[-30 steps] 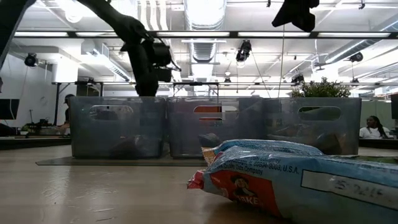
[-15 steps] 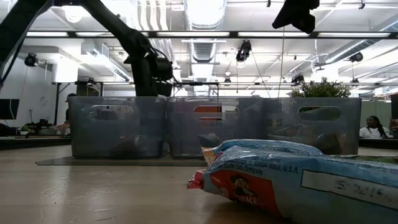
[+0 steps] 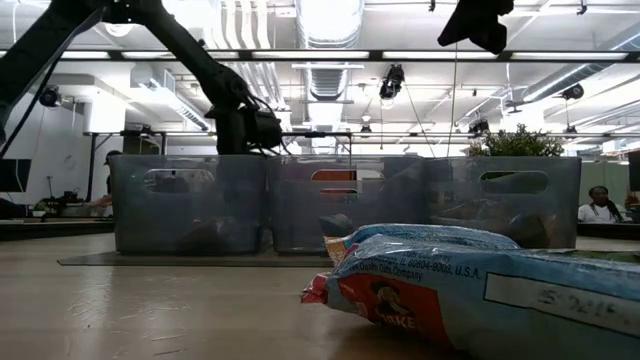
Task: Pick and place Granola Bars by type
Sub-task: Put the red granola bar into the left black bin
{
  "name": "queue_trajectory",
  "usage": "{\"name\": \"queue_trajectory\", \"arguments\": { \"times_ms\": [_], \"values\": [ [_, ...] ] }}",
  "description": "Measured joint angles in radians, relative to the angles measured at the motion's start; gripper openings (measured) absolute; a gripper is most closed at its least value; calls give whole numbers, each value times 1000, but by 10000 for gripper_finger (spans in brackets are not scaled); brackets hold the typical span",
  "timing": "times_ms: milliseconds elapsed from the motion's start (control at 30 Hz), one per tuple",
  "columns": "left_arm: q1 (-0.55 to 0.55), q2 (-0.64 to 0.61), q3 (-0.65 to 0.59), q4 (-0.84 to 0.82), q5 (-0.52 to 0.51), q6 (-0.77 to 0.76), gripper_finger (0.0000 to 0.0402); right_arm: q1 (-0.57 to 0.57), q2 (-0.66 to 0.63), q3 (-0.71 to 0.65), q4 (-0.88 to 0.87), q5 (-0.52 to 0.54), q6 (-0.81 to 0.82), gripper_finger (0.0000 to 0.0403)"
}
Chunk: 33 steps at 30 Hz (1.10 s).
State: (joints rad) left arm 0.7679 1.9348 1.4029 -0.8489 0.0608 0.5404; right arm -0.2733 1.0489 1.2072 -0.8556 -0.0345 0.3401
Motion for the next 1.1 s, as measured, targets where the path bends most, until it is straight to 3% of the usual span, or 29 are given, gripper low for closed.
{"name": "queue_trajectory", "arguments": {
  "times_ms": [900,1100],
  "values": [
    [5,62,0,4,-33,-50,190,0,0,0,1,1,1,8],
    [5,62,0,8,-41,-74,165,0,0,0,1,3,1,8]
  ]
}}
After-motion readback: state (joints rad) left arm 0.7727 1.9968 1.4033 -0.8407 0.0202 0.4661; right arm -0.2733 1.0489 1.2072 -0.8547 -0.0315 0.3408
